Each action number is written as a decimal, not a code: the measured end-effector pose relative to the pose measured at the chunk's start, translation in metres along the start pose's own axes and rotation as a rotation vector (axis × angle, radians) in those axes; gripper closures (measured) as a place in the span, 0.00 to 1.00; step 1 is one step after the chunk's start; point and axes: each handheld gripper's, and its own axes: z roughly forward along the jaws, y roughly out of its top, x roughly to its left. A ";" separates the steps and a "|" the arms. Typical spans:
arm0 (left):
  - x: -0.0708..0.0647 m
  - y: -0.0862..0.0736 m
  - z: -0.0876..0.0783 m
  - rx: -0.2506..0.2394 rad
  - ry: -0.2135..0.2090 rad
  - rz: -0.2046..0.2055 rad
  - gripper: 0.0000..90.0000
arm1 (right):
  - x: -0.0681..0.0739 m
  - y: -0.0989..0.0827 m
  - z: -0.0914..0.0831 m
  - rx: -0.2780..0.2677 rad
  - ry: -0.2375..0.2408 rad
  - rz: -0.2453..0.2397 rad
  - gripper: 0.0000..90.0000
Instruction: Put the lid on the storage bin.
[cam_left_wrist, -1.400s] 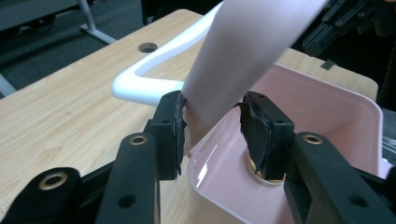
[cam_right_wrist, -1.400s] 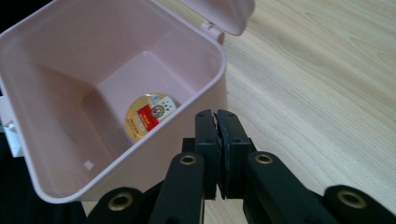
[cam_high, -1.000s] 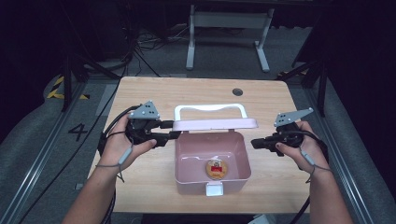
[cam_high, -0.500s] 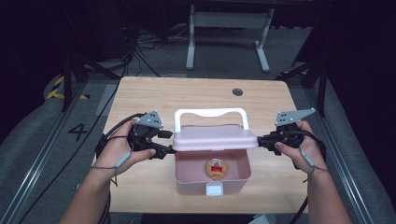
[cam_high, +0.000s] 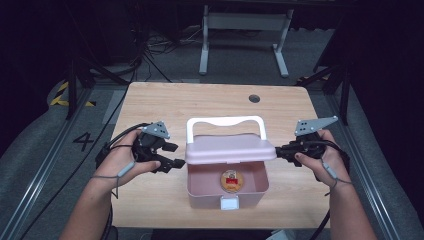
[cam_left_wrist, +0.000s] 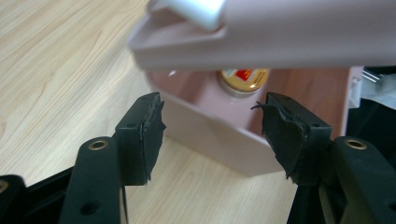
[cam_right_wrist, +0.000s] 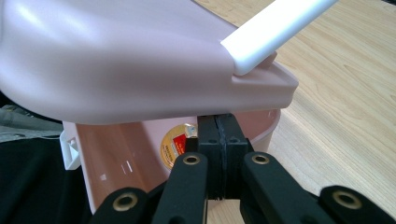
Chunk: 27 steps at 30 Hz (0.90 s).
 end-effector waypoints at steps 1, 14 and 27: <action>0.002 -0.001 -0.001 -0.004 0.011 -0.005 0.42 | 0.000 0.000 0.000 0.001 0.004 -0.003 1.00; 0.043 -0.014 -0.007 -0.058 0.089 -0.092 0.41 | 0.002 0.000 -0.003 0.010 0.018 -0.030 0.99; 0.076 -0.025 -0.006 -0.103 0.106 -0.169 0.37 | 0.008 -0.003 -0.001 0.055 0.043 -0.066 0.97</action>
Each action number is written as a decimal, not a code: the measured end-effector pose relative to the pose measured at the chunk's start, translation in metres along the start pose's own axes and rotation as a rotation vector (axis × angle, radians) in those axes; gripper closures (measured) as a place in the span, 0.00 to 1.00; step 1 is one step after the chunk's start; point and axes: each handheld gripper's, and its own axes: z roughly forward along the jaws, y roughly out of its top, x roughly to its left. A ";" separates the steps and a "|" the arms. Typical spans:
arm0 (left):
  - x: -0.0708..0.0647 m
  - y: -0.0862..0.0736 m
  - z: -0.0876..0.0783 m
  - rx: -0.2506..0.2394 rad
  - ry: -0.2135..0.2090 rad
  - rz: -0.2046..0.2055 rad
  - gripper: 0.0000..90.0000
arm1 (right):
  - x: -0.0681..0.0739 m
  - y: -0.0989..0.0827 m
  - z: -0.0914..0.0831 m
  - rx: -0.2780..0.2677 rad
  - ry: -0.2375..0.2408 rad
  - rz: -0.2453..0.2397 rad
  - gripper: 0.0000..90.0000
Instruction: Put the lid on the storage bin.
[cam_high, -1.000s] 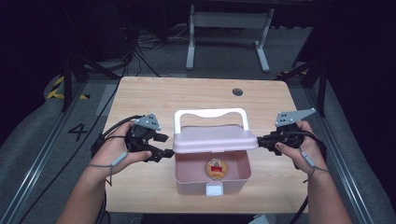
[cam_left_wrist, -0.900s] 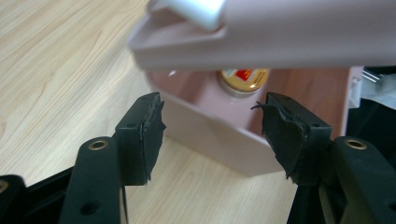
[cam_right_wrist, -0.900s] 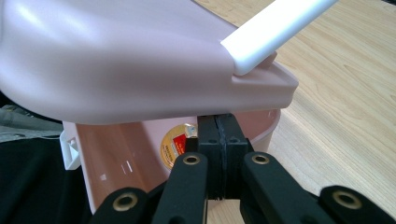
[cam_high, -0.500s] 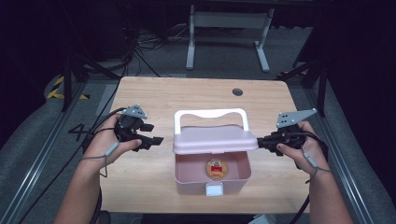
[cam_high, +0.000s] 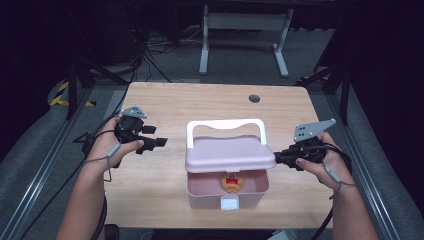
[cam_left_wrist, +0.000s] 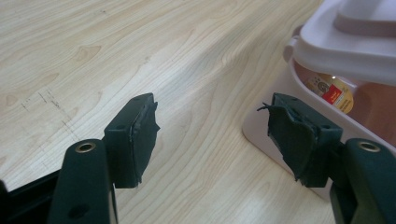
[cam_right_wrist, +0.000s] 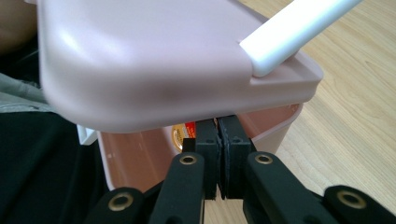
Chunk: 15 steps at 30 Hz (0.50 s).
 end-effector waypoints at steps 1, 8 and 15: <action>0.004 -0.001 0.001 -0.001 -0.001 -0.019 0.37 | 0.001 0.000 0.000 0.002 0.004 -0.005 0.97; 0.024 -0.009 0.004 0.008 0.035 -0.060 0.37 | 0.006 -0.001 0.001 0.043 0.031 -0.031 0.97; 0.029 -0.012 0.007 0.012 0.037 -0.077 0.37 | 0.008 -0.002 0.003 0.090 0.055 -0.052 0.97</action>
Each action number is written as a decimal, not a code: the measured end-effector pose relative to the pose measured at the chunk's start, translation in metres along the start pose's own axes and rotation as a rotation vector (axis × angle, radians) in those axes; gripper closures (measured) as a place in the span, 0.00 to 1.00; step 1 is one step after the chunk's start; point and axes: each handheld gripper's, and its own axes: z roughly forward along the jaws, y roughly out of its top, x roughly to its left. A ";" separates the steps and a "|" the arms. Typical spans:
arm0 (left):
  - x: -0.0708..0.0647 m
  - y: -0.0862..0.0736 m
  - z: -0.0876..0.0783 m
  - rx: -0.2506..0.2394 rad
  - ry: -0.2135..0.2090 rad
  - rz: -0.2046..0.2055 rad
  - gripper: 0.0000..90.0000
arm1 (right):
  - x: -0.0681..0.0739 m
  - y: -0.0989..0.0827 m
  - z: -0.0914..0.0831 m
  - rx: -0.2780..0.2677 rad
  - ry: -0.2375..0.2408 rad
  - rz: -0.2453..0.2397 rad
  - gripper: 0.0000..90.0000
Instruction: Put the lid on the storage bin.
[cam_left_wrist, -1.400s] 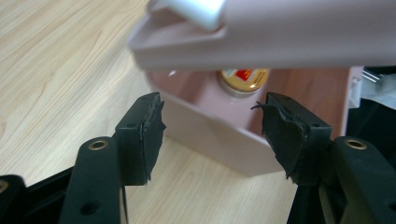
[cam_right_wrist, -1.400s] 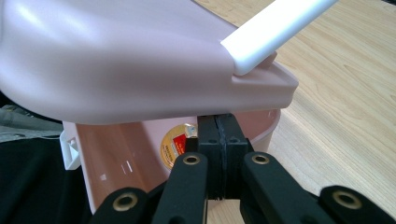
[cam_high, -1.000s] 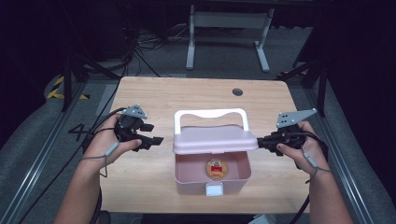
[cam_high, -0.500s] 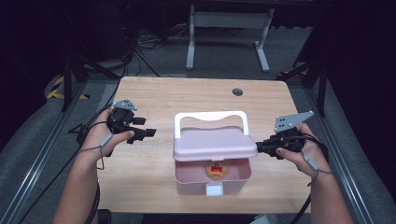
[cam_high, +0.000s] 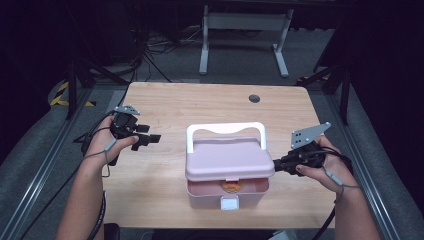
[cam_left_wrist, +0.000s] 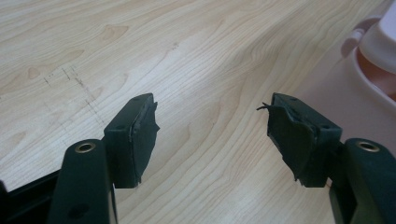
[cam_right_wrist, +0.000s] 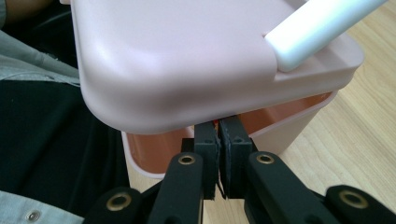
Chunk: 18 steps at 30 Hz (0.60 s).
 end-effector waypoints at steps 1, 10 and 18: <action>0.000 0.000 0.000 0.005 0.000 -0.005 0.37 | 0.000 0.000 0.000 0.006 0.001 -0.001 0.97; 0.005 -0.003 0.003 0.017 0.001 -0.014 0.37 | 0.001 -0.001 0.005 0.057 0.021 -0.007 0.97; 0.010 -0.006 0.006 0.037 0.005 -0.032 0.37 | 0.001 -0.002 0.008 0.093 0.031 -0.020 0.97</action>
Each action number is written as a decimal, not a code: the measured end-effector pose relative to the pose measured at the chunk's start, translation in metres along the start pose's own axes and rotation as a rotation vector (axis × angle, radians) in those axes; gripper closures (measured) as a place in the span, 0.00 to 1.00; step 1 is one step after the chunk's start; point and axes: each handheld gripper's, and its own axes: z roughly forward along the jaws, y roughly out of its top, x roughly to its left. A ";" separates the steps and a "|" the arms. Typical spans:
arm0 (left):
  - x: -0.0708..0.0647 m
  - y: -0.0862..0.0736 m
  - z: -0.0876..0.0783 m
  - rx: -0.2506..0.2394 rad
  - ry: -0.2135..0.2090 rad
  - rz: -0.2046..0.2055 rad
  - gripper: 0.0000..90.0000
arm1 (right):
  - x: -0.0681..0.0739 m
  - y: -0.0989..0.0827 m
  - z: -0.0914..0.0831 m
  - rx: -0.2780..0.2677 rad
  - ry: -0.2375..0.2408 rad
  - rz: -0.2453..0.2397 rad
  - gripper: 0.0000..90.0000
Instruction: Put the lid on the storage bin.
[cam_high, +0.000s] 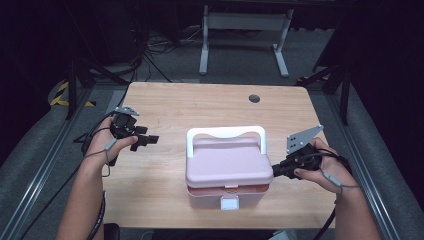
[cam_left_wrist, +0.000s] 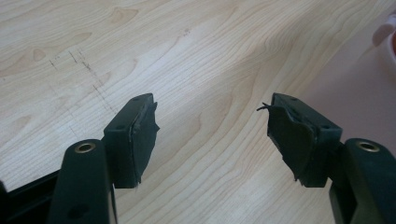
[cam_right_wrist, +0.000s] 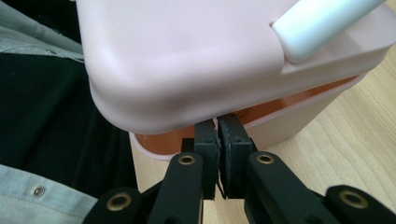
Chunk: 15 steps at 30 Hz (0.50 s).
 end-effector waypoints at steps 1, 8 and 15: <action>0.000 0.000 0.001 0.004 0.000 0.002 0.37 | 0.000 0.000 0.000 0.006 0.003 -0.002 0.97; 0.001 -0.001 0.003 0.007 -0.004 -0.002 0.37 | 0.000 -0.001 0.004 0.042 0.005 -0.004 0.97; 0.003 -0.002 0.006 0.019 -0.006 -0.012 0.37 | -0.001 -0.002 0.005 0.061 0.008 -0.003 0.97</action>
